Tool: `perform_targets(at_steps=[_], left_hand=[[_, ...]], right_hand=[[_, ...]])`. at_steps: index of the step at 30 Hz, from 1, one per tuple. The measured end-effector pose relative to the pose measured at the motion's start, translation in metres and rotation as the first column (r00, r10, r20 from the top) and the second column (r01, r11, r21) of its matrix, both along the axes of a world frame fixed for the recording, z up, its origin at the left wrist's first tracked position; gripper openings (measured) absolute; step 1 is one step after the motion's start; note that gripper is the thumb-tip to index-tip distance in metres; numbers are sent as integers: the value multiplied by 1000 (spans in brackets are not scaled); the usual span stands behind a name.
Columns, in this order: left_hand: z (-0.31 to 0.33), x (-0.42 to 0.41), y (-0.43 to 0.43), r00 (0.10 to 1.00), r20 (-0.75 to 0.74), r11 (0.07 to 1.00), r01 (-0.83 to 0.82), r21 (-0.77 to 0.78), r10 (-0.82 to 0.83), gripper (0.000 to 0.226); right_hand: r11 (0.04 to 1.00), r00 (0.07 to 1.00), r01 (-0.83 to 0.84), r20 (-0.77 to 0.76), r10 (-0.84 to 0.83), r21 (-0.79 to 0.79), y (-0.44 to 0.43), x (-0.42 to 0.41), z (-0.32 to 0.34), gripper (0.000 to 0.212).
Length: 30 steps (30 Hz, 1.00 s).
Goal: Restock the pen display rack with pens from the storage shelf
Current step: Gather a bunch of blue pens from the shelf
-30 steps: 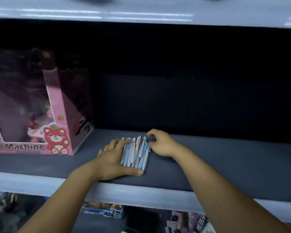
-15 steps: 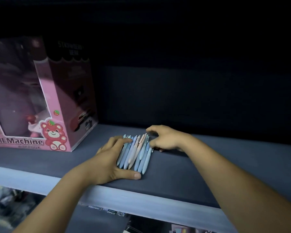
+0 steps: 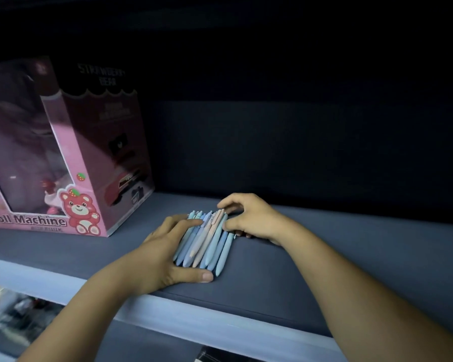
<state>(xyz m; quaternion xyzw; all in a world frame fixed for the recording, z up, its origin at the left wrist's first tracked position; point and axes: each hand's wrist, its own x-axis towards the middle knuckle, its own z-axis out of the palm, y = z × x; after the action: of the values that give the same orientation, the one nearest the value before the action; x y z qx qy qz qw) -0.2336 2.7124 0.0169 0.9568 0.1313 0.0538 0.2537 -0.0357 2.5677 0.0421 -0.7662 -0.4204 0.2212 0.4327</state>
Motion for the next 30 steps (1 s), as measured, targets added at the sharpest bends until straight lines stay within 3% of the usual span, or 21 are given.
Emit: perform_targets(at_steps=[4, 7, 11, 14, 17, 23, 30], left_hand=[[6, -1, -10, 998, -61, 1000, -26, -10, 26, 109], [18, 3, -33, 985, -68, 985, -164, -48, 161, 103], [33, 33, -65, 877, -273, 892, -294, 343, 394, 114], [43, 58, -68, 818, -315, 851, -351, 390, 481, 101], [49, 69, -60, 792, -367, 844, -321, 430, 488, 99], [69, 71, -48, 812, -392, 862, -242, 446, 431, 75], [61, 71, -31, 845, -314, 869, -300, 394, 434, 53]], right_hand=[[995, 992, -24, 120, 36, -97, -5, -4, 9, 53], [995, 995, -14, 93, 23, -102, -6, -7, 11, 55], [994, 995, 102, -10, -103, -46, -2, -3, 6, 40], [987, 985, 160, -65, -161, -25, -4, -2, 6, 28], [980, 976, 199, -91, -199, -16, -4, -3, 5, 26], [976, 976, 216, -6, -216, -31, -2, -9, 4, 30], [966, 966, 258, -5, -259, -33, -1, -13, 5, 32]])
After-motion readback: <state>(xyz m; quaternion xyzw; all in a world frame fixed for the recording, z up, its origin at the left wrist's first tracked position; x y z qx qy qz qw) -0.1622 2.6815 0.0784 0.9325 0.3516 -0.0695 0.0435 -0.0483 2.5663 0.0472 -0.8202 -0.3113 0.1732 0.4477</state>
